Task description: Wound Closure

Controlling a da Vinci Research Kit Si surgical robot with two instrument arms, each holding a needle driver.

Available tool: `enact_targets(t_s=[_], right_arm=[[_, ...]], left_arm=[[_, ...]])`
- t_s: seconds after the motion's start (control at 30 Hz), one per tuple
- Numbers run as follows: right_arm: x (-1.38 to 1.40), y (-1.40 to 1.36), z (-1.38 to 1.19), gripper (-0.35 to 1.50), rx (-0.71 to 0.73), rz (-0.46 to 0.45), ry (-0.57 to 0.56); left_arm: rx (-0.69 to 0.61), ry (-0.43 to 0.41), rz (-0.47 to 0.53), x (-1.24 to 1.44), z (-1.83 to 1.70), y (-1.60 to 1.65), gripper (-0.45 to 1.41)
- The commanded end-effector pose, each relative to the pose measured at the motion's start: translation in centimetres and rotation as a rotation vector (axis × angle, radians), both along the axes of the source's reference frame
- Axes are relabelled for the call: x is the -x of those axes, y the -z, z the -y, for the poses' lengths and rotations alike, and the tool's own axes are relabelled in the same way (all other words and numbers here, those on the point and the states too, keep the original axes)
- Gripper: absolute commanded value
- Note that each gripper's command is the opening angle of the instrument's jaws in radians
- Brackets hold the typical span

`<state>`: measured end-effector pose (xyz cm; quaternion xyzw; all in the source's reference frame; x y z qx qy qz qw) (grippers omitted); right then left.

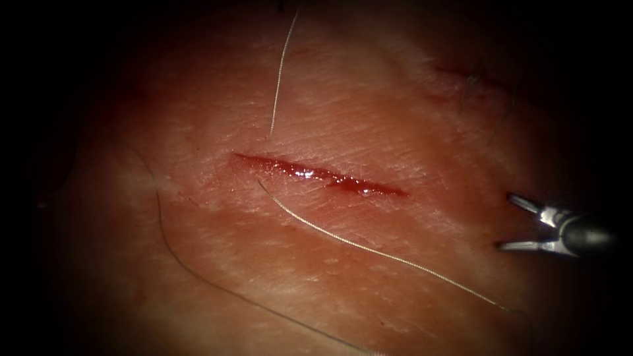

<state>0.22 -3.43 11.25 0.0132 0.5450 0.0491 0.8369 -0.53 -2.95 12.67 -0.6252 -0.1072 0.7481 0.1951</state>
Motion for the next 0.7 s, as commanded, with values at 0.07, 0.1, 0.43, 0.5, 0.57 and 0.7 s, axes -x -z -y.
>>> enact_targets(t_s=[0.07,0.1,0.43,0.5,0.57,0.7], right_arm=[[-0.62,-0.04,0.03,1.01,0.047,-0.042,0.003],[-0.75,-0.05,0.02,1.01,0.052,-0.047,0.007],[-1.74,-0.29,-0.23,0.96,0.130,-0.116,0.023],[-1.86,-0.36,-0.28,0.96,0.139,-0.120,0.027],[-1.96,-0.43,-0.30,0.94,0.143,-0.122,0.027],[-2.11,-0.55,-0.25,0.94,0.155,-0.130,0.031]], left_arm=[[0.000,0.000,0.001,0.08,0.04,-0.09,-0.45],[0.000,0.001,0.001,0.10,0.04,-0.10,-0.45],[0.005,0.005,-0.019,0.29,0.08,-0.18,-0.45],[-0.001,0.006,-0.018,0.29,0.09,-0.18,-0.45],[0.000,0.006,-0.018,0.28,0.10,-0.17,-0.45],[0.000,0.006,-0.018,0.28,0.10,-0.17,-0.45]])
